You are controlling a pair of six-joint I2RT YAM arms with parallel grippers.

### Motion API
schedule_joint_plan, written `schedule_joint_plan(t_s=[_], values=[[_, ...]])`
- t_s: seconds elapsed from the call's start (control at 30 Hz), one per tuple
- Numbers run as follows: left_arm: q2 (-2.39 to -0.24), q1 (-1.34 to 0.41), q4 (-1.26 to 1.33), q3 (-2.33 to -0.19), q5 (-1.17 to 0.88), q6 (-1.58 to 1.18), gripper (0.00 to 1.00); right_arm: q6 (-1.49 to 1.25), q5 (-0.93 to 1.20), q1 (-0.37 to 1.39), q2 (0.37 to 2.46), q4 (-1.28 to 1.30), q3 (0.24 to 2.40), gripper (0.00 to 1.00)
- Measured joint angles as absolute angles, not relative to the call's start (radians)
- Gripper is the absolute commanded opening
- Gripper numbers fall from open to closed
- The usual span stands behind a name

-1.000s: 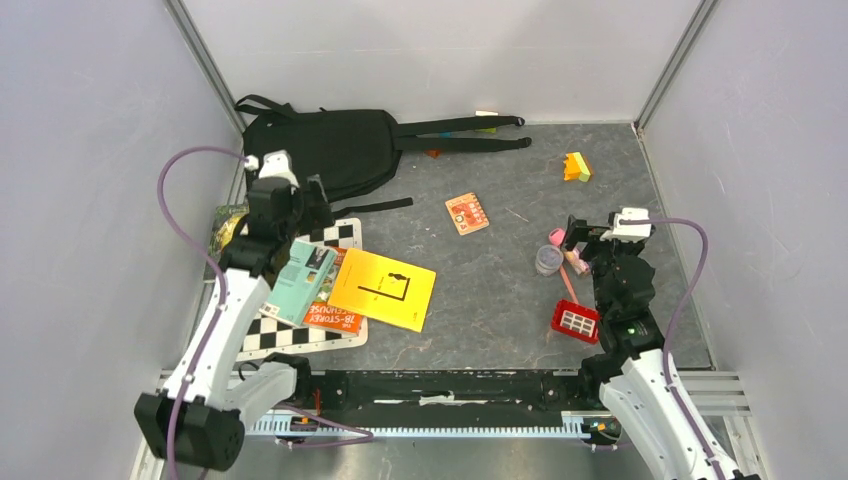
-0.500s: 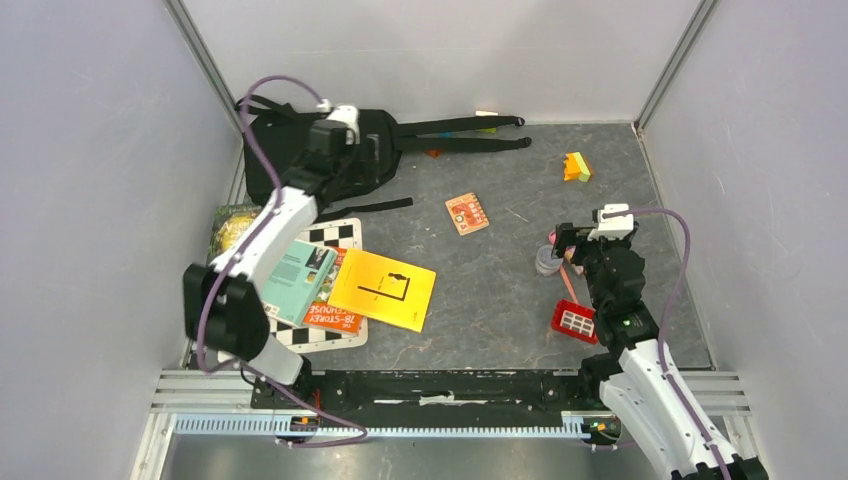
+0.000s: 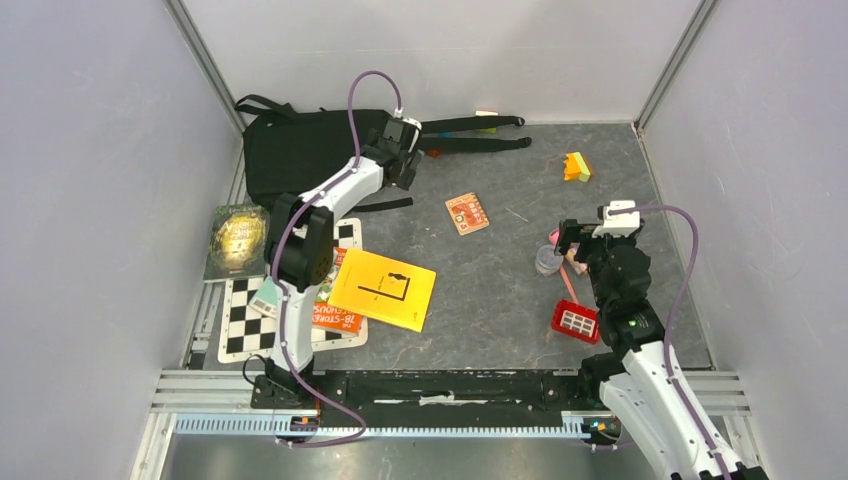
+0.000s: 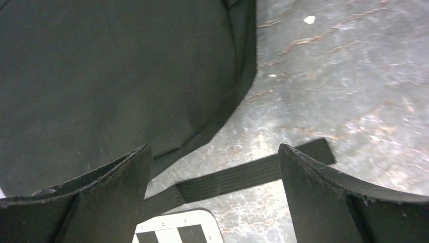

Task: Pack the student bag
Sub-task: Pick up the student bag at the center of the board.

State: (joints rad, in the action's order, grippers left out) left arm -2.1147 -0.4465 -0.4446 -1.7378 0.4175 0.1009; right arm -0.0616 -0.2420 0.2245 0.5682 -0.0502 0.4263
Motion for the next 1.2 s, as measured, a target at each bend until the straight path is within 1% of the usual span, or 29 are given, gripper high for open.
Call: schedule_joint_plan(t_s=[0.17,0.5,0.6,0.7,0.73,0.8,0.87,0.93,0.97,1.0,1.03,1.2], values=[[-2.173,-0.442,-0.462,-1.773,0.489,0.111,1.00,-0.063,-0.245,0.224,0.567,-0.034,0.426,0.98],[-2.304,-0.439,-0.498,-1.903,0.523,0.112,0.99,-0.065,-0.245,0.224,0.554,-0.026,0.426,0.98],[-2.348,-0.438,-0.516,-1.958,0.553,0.115,0.96,-0.072,-0.240,0.224,0.554,-0.023,0.426,0.98],[-2.381,-0.434,-0.522,-1.986,0.586,0.122,0.85,-0.075,-0.236,0.224,0.555,-0.023,0.426,0.98],[-2.384,-0.432,-0.527,-1.986,0.591,0.125,0.78,-0.078,-0.235,0.224,0.556,-0.023,0.426,0.98],[-2.388,-0.427,-0.527,-1.987,0.599,0.126,0.60,-0.081,-0.228,0.224,0.559,-0.023,0.426,0.98],[-2.393,-0.421,-0.524,-1.990,0.603,0.135,0.37,-0.082,-0.217,0.224,0.566,-0.023,0.426,0.98],[-2.394,-0.417,-0.514,-1.991,0.605,0.151,0.16,-0.082,-0.210,0.224,0.575,-0.023,0.426,0.98],[-2.394,-0.416,-0.508,-1.991,0.613,0.159,0.10,-0.083,-0.207,0.224,0.580,-0.023,0.426,0.98],[-2.394,-0.416,-0.496,-1.990,0.627,0.166,0.05,-0.082,-0.202,0.224,0.586,-0.023,0.426,0.98],[-2.392,-0.416,-0.477,-1.986,0.644,0.178,0.02,-0.082,-0.199,0.224,0.591,-0.023,0.426,0.98],[-2.287,-0.415,-0.362,-1.859,0.690,0.222,0.02,-0.082,-0.184,0.224,0.598,-0.022,0.426,0.98]])
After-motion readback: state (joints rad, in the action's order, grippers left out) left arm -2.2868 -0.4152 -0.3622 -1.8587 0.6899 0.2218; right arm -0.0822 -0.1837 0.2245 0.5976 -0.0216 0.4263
